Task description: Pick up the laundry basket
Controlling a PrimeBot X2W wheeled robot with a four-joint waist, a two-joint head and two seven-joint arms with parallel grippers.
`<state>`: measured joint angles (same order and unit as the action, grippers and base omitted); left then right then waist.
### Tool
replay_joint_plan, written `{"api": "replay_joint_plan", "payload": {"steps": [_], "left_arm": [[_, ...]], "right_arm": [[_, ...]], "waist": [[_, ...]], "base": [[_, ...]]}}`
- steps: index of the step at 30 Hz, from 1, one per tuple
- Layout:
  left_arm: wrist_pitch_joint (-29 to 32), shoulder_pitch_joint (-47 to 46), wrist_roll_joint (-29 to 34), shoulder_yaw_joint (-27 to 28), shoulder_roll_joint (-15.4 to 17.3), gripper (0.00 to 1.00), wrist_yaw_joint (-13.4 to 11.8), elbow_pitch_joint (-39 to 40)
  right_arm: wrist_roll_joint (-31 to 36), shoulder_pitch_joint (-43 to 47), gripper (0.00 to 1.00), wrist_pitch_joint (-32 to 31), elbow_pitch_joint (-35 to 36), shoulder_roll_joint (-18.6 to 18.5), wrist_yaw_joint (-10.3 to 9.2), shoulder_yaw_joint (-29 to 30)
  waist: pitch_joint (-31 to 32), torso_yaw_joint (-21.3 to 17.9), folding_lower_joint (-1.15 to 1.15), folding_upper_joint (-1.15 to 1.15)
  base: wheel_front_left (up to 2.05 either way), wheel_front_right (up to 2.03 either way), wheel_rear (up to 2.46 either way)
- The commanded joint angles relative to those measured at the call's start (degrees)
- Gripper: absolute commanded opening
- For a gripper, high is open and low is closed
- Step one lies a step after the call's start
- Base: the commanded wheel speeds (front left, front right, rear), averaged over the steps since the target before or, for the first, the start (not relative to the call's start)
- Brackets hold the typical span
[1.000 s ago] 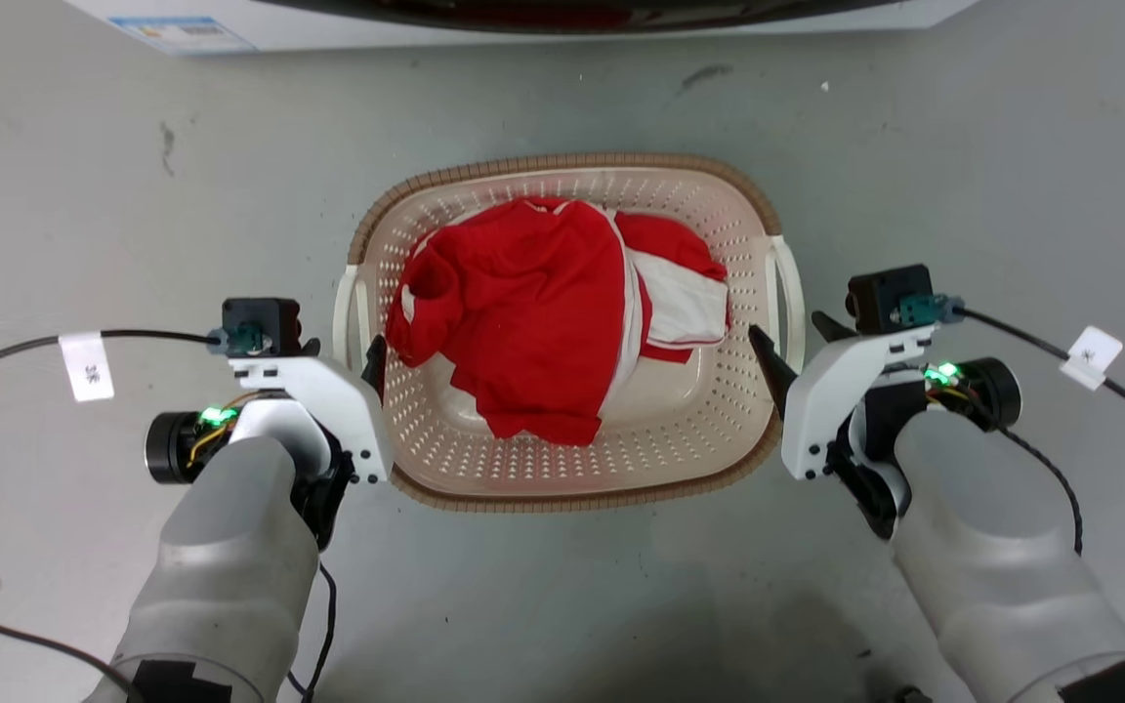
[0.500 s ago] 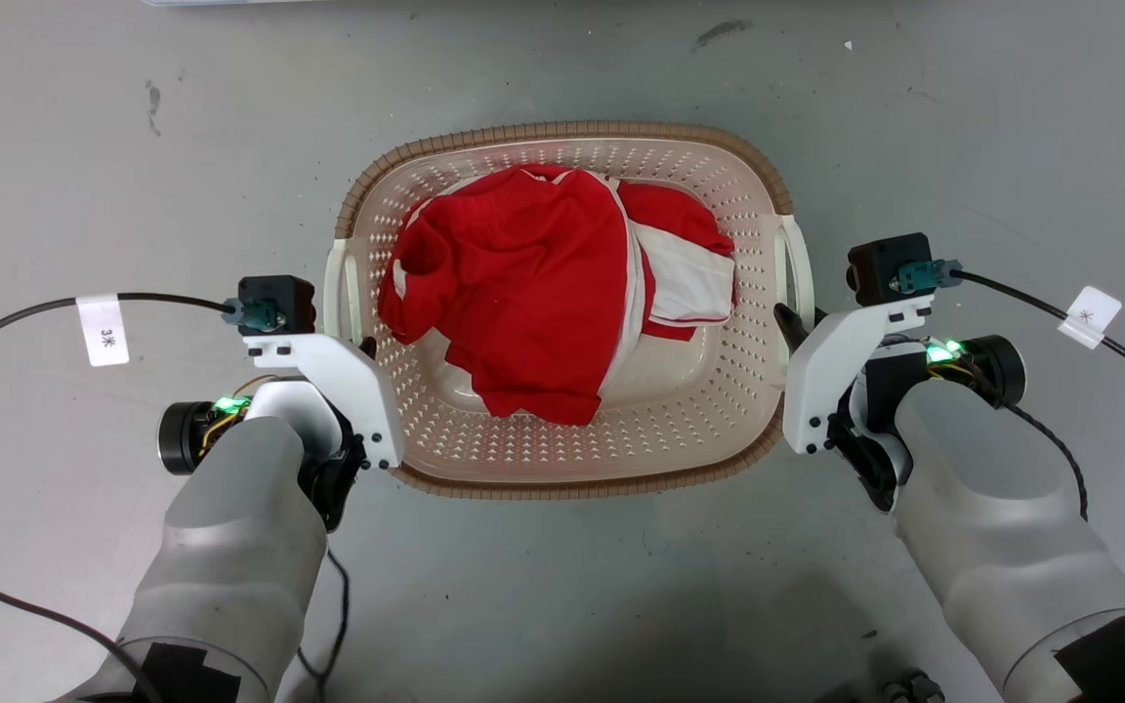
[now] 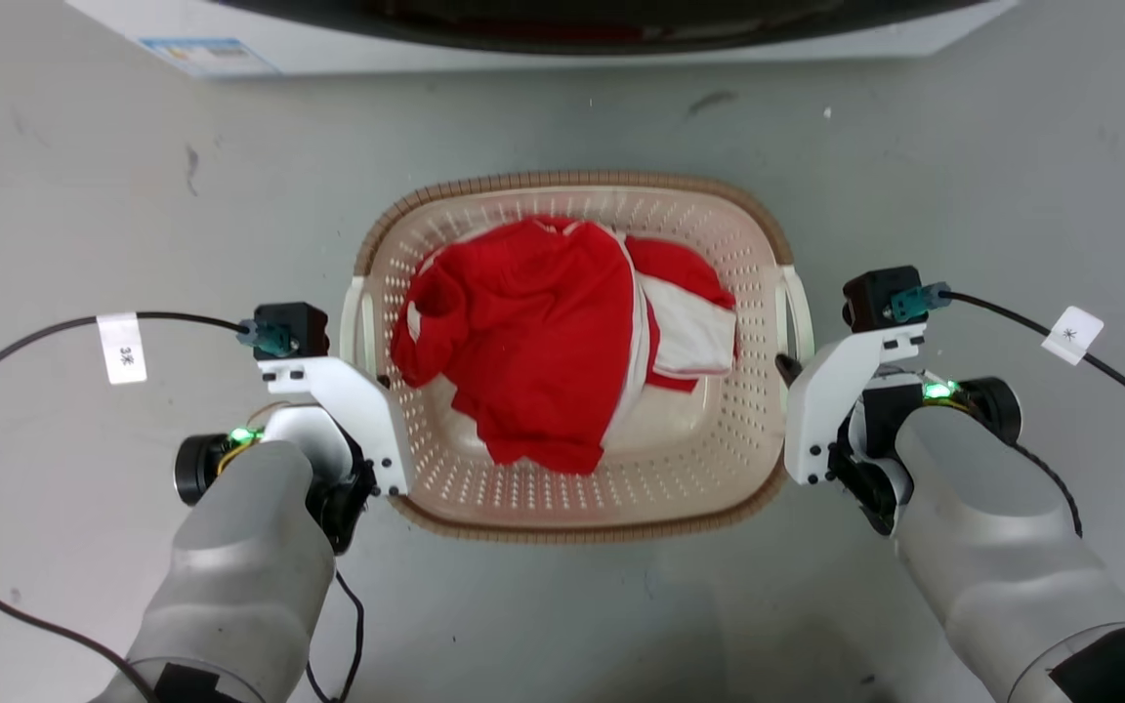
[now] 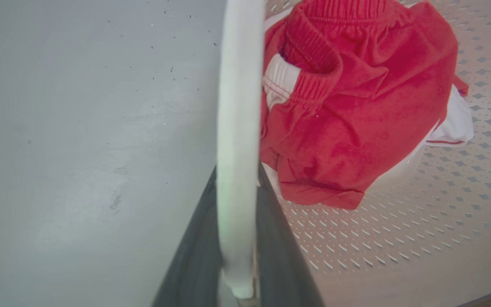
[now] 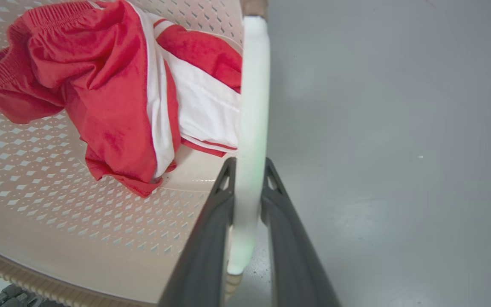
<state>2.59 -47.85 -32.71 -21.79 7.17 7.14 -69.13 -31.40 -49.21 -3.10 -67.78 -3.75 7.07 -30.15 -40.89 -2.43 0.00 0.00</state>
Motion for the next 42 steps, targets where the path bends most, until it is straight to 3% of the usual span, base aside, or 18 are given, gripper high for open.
{"api": "replay_joint_plan", "payload": {"steps": [1,20,42], "left_arm": [[0.8,0.4,-1.4,-0.9,-1.8,0.0,0.6,1.0],[14.3,3.9,-11.3,-5.1,-2.0,0.0,0.7,0.6],[25.1,7.3,-15.9,-9.5,-1.9,0.0,0.7,-0.7]], "right_arm": [[-1.1,1.1,0.0,-1.5,0.1,1.6,0.76,-1.2],[-9.4,5.0,0.0,-13.3,-2.1,0.6,0.77,-3.3],[-14.8,8.8,0.0,-24.1,-2.1,-0.1,0.77,-6.2]], "waist": [[3.7,0.1,0.0,0.0],[21.9,0.8,0.0,0.0],[36.4,2.4,0.0,0.0]], "base": [[0.0,0.0,0.0],[0.0,0.0,0.0],[0.0,0.0,0.0]]}}
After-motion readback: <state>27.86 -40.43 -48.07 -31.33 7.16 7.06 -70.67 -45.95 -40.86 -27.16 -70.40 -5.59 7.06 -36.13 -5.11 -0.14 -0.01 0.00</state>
